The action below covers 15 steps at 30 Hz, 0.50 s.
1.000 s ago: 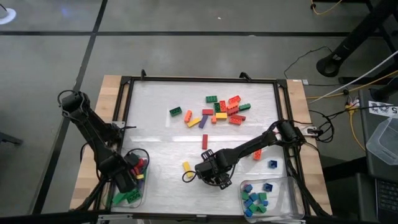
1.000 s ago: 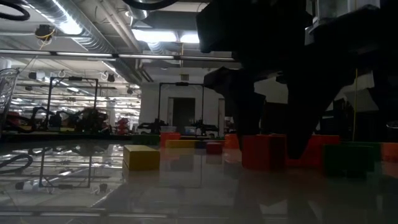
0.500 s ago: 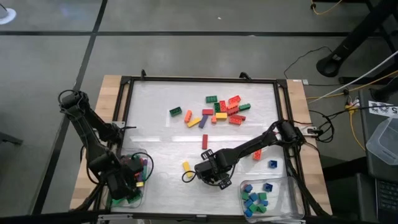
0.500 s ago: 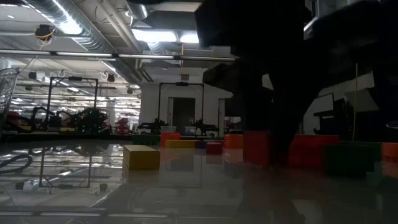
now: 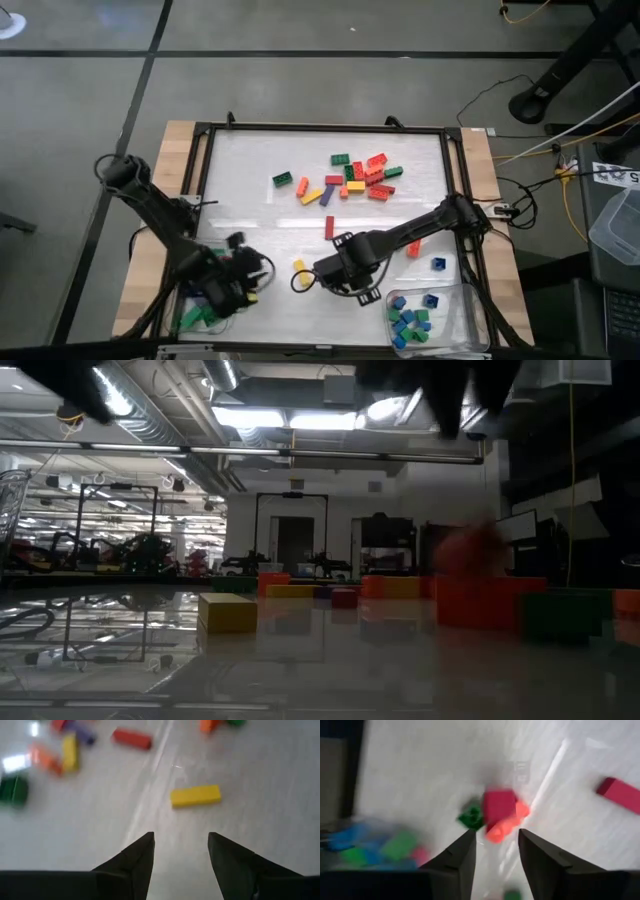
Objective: Sort blocks by size
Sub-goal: Put the small red block into the right transparent bin
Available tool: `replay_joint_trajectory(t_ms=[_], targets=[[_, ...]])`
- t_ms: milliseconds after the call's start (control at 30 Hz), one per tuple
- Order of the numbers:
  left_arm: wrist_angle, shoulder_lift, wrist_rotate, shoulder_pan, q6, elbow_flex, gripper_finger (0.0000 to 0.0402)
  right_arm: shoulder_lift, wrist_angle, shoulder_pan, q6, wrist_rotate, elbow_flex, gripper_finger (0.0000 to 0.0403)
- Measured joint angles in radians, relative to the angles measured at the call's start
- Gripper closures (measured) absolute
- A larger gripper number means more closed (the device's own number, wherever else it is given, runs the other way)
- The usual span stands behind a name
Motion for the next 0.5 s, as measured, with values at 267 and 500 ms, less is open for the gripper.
replay_joint_trajectory(t_ms=[267,500], targets=[[0.335,0.133,0.171,0.156,0.717,0.000,0.0229,-0.002,-0.140,0.086,0.198,-0.023,0.168,0.0340],[0.370,0.168,0.328,0.269,0.813,0.000,0.0229,0.000,-0.114,0.140,0.293,0.027,0.171,0.0387]])
